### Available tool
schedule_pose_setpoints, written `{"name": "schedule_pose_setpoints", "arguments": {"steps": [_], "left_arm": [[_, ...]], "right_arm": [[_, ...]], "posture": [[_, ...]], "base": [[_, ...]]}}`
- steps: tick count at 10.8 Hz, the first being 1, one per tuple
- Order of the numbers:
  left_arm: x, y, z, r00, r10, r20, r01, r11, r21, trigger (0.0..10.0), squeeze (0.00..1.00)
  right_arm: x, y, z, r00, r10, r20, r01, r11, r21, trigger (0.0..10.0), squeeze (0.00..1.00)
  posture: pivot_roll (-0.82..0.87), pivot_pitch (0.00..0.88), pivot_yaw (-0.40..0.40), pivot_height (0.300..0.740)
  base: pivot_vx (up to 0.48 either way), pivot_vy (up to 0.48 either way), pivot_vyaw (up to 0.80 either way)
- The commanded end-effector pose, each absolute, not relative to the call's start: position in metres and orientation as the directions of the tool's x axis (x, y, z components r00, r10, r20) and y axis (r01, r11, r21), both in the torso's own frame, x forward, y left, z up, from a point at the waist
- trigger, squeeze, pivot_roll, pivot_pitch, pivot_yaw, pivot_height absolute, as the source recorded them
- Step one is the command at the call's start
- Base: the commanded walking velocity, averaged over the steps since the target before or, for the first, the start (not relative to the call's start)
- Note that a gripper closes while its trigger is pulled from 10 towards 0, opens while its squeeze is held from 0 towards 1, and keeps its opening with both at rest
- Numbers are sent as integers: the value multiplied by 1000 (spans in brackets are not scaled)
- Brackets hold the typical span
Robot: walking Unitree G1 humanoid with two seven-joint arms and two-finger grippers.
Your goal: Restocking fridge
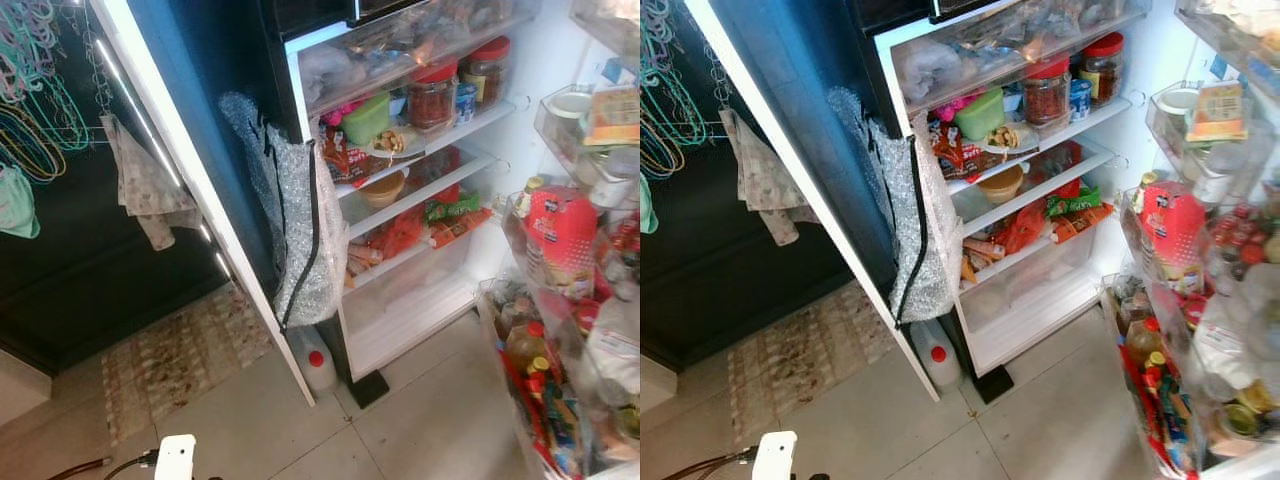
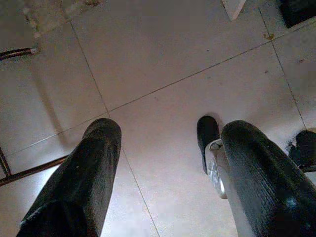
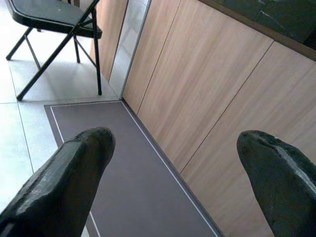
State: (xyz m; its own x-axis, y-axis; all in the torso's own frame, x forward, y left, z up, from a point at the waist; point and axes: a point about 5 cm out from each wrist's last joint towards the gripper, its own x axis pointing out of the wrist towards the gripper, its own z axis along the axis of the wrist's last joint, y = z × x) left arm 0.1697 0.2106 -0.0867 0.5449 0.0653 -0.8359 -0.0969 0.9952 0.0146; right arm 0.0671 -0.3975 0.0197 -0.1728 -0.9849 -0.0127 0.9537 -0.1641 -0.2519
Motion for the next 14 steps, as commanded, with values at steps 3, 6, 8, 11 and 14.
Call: {"name": "schedule_pose_setpoints", "arguments": {"steps": [3, 6, 8, 11, 14], "left_arm": [[165, 220, -87, 529, 82, -844, -76, 996, 49, 10000, 0], [165, 221, -87, 531, 79, -844, -70, 996, 50, 10000, 0], [166, 221, -86, 533, 77, -843, -64, 997, 51, 10000, 0], [167, 221, -86, 534, 74, -842, -53, 997, 54, 10000, 0], [167, 221, -86, 533, 74, -843, -45, 997, 60, 10000, 0]], "right_arm": [[69, -389, 14, -169, -985, -36, 953, -154, -263, 10000, 0], [69, -388, 12, -171, -984, -44, 953, -154, -262, 10000, 0], [68, -390, 14, -172, -984, -41, 955, -157, -253, 10000, 0], [74, -389, 15, -145, -989, -39, 960, -131, -247, 10000, 0], [83, -391, 16, -70, -996, -62, 980, -58, -188, 10000, 0]], "posture": [[-119, 34, 157, 740], [-119, 27, 159, 740], [-118, 30, 160, 740], [-109, 38, 158, 740], [-110, 42, 159, 740]], "base": [[0, 0, 0], [0, 0, 0], [0, 0, 0], [0, 0, 0], [0, 0, 0]]}}
